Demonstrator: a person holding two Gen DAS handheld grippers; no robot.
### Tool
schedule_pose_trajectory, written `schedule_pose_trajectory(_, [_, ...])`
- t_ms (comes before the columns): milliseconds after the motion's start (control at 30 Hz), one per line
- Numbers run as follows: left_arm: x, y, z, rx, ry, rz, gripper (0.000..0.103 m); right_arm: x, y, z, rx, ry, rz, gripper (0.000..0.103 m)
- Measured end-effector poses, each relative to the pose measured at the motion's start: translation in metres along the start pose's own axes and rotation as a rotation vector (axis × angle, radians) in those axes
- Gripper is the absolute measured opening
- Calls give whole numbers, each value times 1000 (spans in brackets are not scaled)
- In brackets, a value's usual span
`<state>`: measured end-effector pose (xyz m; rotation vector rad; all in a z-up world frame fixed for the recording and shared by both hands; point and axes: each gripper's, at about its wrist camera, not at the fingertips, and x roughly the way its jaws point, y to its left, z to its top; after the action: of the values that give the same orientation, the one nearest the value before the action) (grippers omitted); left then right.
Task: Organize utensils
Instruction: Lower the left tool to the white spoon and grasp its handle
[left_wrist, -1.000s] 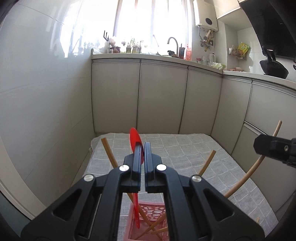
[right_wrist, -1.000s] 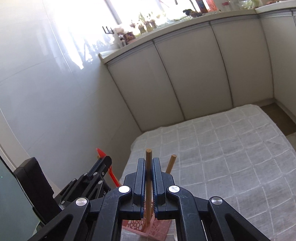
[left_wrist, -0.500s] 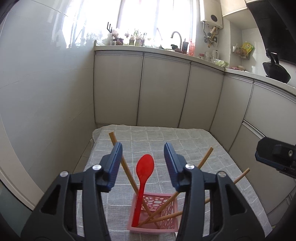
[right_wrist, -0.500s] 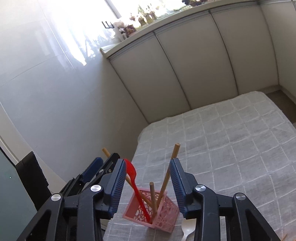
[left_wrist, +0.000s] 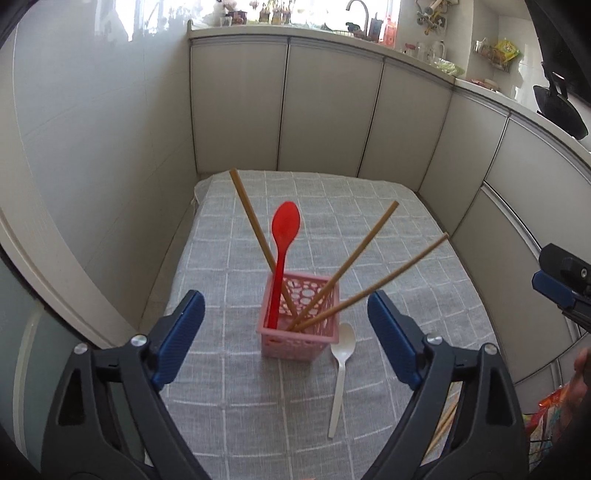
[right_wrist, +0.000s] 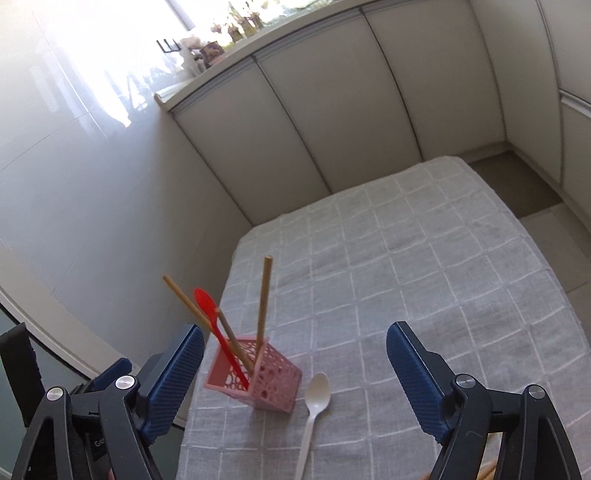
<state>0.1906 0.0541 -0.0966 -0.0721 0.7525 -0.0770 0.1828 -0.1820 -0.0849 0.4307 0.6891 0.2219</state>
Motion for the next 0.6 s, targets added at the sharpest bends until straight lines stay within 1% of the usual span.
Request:
schedule_pose_trajectory(100, [0,-5,-12,-3,50,2,94,-4,-12,-5,8,35,-45,89])
schedule_pose_trajectory(167, [2,-10,-21,8,85,7,95,-6,-20,-10,8,58,-79,91])
schedule_pose_trajectory(367, [15,-29,-45,75,176,23,95,-7,-44,-26,5,139,-172,95])
schedule_pose_trajectory(500, [25,-43,-58,150,227,50,95,0,-66,-41,19,232,-248,95])
schedule_pose_trajectory(600, [34,-52,-62,190,266,43,95,5,-85,-52,36,310,-292,95])
